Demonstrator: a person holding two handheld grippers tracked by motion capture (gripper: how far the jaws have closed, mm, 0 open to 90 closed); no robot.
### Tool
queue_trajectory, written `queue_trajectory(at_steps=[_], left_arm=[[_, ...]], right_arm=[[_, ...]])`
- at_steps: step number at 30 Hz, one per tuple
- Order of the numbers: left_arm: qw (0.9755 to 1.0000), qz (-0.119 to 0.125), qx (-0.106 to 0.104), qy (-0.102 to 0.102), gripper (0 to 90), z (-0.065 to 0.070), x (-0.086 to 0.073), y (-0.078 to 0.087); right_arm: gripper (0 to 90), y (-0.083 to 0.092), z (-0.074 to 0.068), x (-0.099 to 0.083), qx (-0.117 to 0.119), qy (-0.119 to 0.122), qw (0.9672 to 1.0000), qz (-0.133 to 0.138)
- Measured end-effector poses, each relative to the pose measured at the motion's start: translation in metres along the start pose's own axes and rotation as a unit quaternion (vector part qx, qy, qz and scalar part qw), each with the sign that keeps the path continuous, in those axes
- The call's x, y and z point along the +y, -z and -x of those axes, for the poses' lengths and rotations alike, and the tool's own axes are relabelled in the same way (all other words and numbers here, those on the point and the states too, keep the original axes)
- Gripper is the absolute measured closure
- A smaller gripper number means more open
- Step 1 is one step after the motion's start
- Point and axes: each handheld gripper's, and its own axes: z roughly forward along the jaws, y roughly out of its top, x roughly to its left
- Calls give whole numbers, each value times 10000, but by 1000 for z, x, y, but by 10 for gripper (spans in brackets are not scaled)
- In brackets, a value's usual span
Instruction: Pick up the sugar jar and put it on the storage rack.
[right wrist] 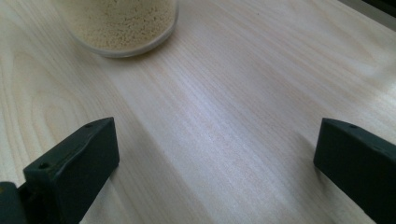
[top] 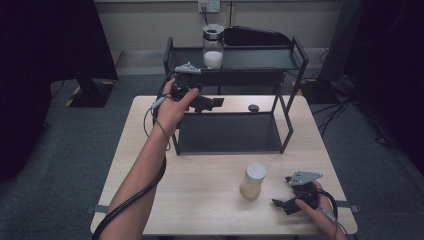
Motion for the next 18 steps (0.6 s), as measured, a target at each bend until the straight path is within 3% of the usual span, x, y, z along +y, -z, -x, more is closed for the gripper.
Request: queue_trajectory(at_steps=[18], left_arm=[[10000, -82, -28, 4, 15, 2, -49, -8]], right_arm=[[0, 0, 0, 0, 2, -3, 10000, -6]])
